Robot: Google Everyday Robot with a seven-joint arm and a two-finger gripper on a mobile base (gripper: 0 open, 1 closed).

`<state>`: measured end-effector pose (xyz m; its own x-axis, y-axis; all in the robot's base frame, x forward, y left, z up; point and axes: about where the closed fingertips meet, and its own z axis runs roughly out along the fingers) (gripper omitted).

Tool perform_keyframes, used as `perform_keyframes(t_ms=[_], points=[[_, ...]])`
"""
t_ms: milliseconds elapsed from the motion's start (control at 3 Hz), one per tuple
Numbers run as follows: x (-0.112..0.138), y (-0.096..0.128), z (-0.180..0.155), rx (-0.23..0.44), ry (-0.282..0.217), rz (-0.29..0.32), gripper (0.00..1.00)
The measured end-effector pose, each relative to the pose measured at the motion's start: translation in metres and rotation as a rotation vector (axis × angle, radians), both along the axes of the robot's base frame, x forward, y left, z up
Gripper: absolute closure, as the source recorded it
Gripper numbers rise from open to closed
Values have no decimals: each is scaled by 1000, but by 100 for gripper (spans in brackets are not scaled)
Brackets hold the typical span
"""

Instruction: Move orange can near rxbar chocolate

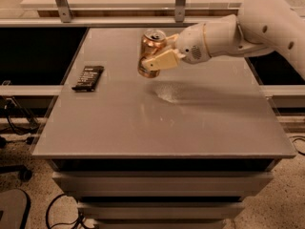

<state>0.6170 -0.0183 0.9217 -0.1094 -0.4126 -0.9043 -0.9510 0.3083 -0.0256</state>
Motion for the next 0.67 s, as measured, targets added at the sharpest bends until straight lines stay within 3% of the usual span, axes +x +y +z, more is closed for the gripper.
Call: perform_keyframes(t_ms=[667], points=[[17,98,-21,-43,10,243,100]])
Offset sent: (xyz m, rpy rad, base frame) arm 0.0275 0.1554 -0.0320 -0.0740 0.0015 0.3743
